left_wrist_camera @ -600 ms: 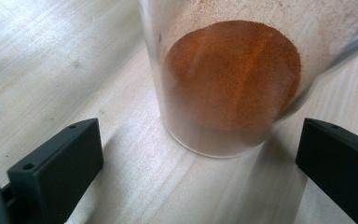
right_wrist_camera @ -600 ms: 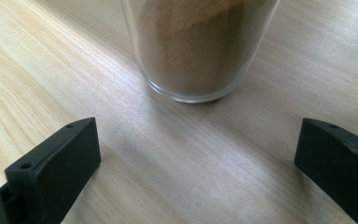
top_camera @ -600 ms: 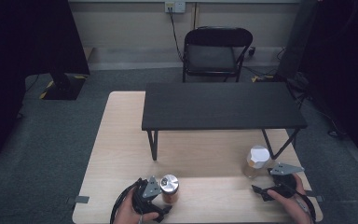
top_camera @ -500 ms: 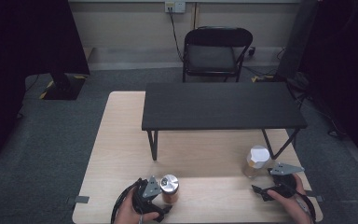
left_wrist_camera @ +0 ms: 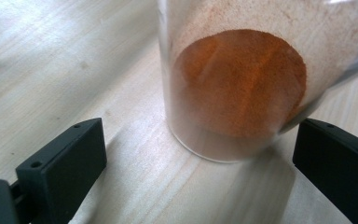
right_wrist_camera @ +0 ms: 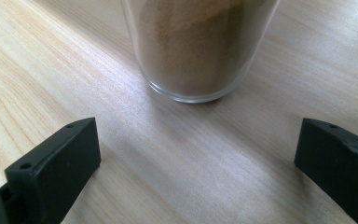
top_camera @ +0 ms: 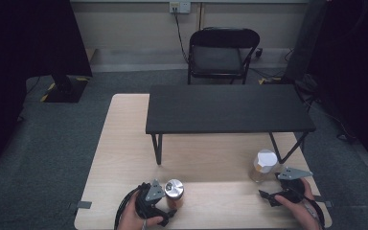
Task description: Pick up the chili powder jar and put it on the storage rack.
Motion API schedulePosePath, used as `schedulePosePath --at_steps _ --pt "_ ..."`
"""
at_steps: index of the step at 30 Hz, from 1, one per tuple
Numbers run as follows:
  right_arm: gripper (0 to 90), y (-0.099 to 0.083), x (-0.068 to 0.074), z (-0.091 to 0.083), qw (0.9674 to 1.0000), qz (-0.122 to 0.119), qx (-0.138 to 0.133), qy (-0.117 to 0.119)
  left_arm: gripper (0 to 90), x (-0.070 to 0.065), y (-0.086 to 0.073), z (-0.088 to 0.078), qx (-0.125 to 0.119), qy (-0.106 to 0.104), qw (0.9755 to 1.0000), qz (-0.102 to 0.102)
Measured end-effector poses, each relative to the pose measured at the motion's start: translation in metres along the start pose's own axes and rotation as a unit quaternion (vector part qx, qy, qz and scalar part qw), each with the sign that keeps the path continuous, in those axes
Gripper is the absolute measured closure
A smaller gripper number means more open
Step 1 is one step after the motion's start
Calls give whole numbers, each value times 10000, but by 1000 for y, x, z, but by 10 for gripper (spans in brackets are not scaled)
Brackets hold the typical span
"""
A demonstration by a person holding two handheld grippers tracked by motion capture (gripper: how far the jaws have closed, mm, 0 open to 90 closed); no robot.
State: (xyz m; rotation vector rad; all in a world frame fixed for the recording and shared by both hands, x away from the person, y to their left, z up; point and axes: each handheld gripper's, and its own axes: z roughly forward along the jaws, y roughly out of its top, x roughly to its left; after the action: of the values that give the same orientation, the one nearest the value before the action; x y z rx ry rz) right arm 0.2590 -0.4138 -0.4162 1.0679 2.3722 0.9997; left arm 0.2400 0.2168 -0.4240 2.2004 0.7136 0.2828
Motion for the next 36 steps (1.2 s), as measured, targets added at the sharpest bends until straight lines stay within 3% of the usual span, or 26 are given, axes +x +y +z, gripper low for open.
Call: schedulePosePath --at_steps 6,14,23,28,36 --pt "0 0 0 0 10000 -1 0 0 20 1 -4 -2 -229 -39 9997 -80" --pt "0 0 0 0 10000 -1 0 0 21 -1 -2 3 -302 -39 9995 -81" --pt "0 0 0 0 10000 0 -1 -1 35 -4 -1 7 -428 -42 9987 -285" --pt "0 0 0 0 10000 1 -1 0 74 -5 -2 8 -574 -33 9977 -358" --pt "0 0 0 0 10000 0 0 0 154 -6 0 11 -527 -69 9982 -260"
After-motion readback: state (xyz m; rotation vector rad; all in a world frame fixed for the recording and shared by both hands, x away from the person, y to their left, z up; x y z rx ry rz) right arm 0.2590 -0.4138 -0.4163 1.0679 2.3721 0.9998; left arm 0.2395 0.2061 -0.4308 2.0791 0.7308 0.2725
